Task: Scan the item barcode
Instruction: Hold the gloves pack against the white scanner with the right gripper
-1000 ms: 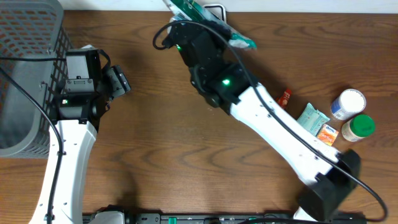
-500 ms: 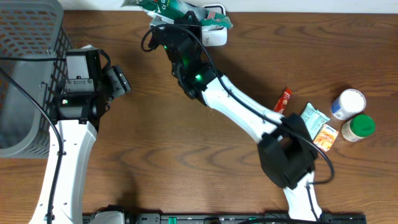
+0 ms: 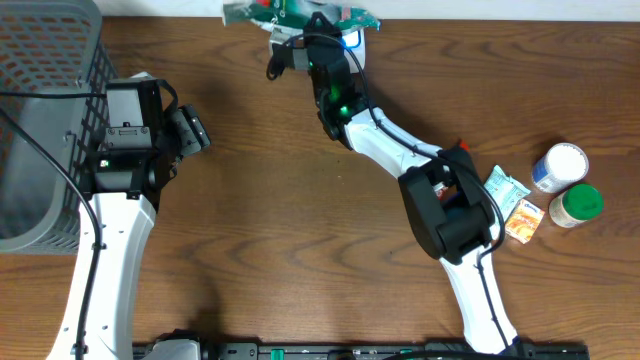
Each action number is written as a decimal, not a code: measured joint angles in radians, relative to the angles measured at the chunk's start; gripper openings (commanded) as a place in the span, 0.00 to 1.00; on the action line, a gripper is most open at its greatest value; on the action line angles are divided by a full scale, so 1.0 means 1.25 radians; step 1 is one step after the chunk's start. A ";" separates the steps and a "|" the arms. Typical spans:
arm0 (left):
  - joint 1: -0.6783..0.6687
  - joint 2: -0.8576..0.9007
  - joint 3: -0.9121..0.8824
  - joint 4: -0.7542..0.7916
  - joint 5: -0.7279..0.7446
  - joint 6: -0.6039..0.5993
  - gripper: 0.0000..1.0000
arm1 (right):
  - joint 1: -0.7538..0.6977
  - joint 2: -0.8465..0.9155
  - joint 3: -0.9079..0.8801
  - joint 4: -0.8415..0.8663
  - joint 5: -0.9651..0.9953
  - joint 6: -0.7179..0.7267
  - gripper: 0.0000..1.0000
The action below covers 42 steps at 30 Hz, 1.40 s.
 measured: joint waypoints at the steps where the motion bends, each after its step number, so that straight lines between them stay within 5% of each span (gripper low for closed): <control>1: 0.000 0.000 0.000 0.000 0.000 0.000 0.81 | 0.000 0.006 0.000 0.003 -0.018 0.000 0.01; 27: 0.000 0.000 0.000 0.000 0.000 0.000 0.81 | -0.022 0.054 0.005 0.087 -0.100 -0.067 0.01; 42: 0.000 0.000 0.000 0.000 0.000 0.000 0.81 | -0.026 0.204 0.204 0.053 -0.005 -0.034 0.01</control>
